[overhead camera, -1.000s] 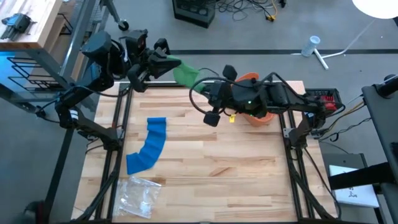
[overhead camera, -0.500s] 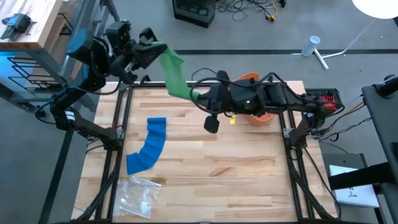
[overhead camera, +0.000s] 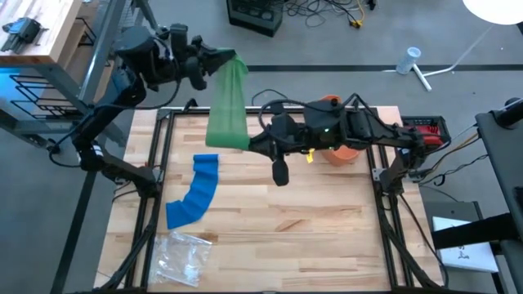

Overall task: Roll bandage
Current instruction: Roll the green bandage

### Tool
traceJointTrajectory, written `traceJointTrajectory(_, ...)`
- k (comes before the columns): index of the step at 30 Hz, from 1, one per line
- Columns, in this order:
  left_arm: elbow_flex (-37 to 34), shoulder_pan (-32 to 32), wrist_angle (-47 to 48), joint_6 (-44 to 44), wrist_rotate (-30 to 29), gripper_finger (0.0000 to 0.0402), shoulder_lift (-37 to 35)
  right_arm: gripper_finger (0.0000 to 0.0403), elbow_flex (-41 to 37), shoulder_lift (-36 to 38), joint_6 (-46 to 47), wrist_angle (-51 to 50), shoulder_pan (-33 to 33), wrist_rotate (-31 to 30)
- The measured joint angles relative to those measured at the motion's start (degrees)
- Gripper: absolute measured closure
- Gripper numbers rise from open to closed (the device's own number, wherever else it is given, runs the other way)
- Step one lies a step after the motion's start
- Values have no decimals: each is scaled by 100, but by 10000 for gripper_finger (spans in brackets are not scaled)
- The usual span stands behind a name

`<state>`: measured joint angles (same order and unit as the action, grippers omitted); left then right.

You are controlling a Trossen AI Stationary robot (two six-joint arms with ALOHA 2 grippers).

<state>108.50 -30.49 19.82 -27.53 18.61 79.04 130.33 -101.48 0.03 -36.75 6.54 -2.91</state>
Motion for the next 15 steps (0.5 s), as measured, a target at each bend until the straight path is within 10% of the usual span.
traceJointTrajectory(15, 53, 6, 1007, 1616, 1629, 378, -14, 400, 407, 86, 67, 314, 7, 60)
